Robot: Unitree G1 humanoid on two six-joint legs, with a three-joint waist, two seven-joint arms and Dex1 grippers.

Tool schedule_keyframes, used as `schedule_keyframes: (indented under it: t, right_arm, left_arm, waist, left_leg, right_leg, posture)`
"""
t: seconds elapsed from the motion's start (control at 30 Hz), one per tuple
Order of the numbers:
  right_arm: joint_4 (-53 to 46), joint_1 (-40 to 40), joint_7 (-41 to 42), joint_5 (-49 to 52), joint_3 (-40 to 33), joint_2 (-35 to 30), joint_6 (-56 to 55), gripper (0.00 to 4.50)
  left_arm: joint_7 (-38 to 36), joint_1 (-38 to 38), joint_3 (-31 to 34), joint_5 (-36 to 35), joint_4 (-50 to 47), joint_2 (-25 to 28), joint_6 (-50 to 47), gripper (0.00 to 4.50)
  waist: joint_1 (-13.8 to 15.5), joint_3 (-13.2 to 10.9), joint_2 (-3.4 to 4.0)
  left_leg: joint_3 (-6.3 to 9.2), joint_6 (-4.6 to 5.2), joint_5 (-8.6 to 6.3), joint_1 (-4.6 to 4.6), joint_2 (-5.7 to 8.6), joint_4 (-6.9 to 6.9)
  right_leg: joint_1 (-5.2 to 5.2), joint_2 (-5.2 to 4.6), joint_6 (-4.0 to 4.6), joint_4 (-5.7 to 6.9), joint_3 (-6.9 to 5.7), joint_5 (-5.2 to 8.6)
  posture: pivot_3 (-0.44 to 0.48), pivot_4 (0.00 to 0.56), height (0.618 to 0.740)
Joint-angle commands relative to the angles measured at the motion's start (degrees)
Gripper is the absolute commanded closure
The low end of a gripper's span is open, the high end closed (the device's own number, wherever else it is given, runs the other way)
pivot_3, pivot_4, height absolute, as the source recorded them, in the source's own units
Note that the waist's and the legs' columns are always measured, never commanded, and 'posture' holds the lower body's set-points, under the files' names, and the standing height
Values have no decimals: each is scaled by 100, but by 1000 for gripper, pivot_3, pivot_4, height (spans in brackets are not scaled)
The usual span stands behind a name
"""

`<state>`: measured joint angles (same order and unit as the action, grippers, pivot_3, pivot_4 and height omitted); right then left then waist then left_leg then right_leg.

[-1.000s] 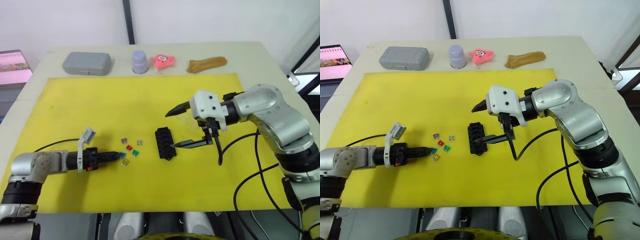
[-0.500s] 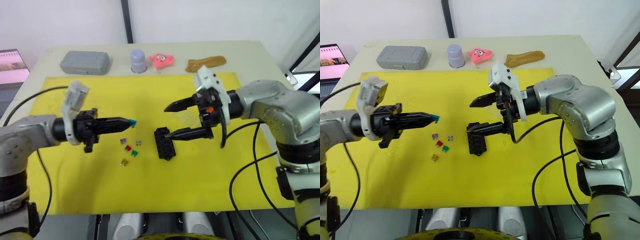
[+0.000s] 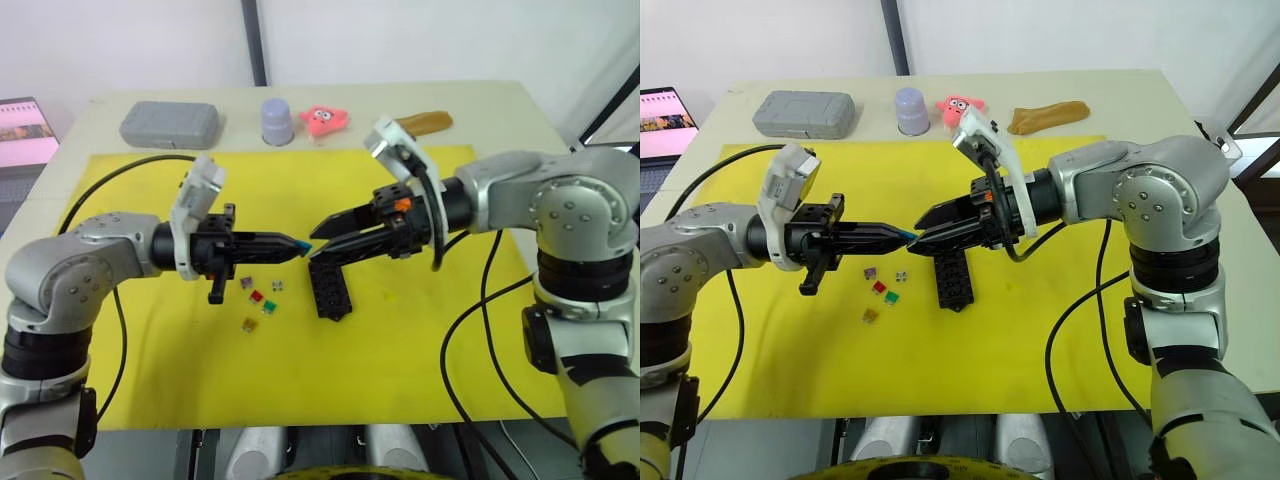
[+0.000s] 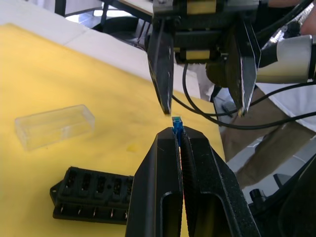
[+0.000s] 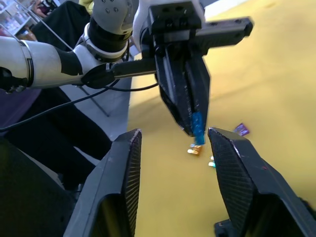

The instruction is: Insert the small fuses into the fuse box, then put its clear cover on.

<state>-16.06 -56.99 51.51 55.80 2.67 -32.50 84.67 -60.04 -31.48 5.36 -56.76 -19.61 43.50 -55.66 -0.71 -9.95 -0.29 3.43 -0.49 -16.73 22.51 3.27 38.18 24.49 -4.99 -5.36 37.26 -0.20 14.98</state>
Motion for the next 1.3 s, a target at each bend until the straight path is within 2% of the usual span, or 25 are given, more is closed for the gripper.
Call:
schedule_keyframes:
  t: [0.03, 0.43, 0.53, 0.63, 1.0, 1.13, 1.3]
  right_arm:
    - [-107, -57, -135, 235, -209, 74, 55, 2251]
    - [-47, 4, -301, 316, -154, 77, -54, 2251]
    - [-37, 1, -302, 321, -148, 77, -62, 3058]
    - [-8, -6, -315, 343, -145, 82, -57, 4427]
    - [18, -46, -300, 317, -65, 56, -78, 4470]
    - [-83, -29, -186, 76, 225, -153, -299, 4500]
    - [-450, 158, 492, -847, 1259, -973, -1355, 4500]
  left_arm:
    - [-46, -87, 43, -21, -57, -2, 117, 4500]
    - [-28, -61, 27, -42, -101, 19, 91, 4500]
    - [-25, -54, 15, -26, -99, 21, 93, 4500]
    - [-37, -47, 4, -4, -103, 33, 91, 4500]
    - [136, -69, -161, 126, -89, 188, -186, 4500]
    - [179, -151, -177, 107, -84, 289, -269, 3176]
    - [-134, 152, -271, 415, -379, 788, -48, 627]
  waist:
    - [-3, 0, 0]
    - [-7, 0, 0]
    - [-8, 0, 0]
    - [-7, 0, 0]
    - [-10, 0, 0]
    - [-9, -1, -1]
    - [-11, -2, -2]
  left_leg:
    - [0, 0, 0, 0, 0, 0]
    - [0, 5, -2, 0, 0, 0]
    - [0, 5, -2, 0, 0, 0]
    - [0, 5, -3, 0, 0, 0]
    - [0, 5, -3, 0, 0, 0]
    - [0, 7, -4, 0, 0, 0]
    - [-1, 10, -5, 0, 0, -1]
  right_leg:
    - [0, 0, 0, 0, 0, 0]
    - [1, 3, 0, 1, 0, 0]
    - [1, 3, 0, 1, 0, 0]
    - [1, 3, 0, 1, 0, 0]
    - [1, 4, 0, 1, 0, 0]
    - [1, 4, 0, 1, 0, 0]
    - [2, 7, -1, 0, -1, 0]
  posture:
    - [0, 150, 731]
    - [0, 150, 731]
    - [0, 150, 731]
    - [0, 150, 731]
    - [0, 150, 731]
    - [0, 150, 731]
    - [0, 150, 731]
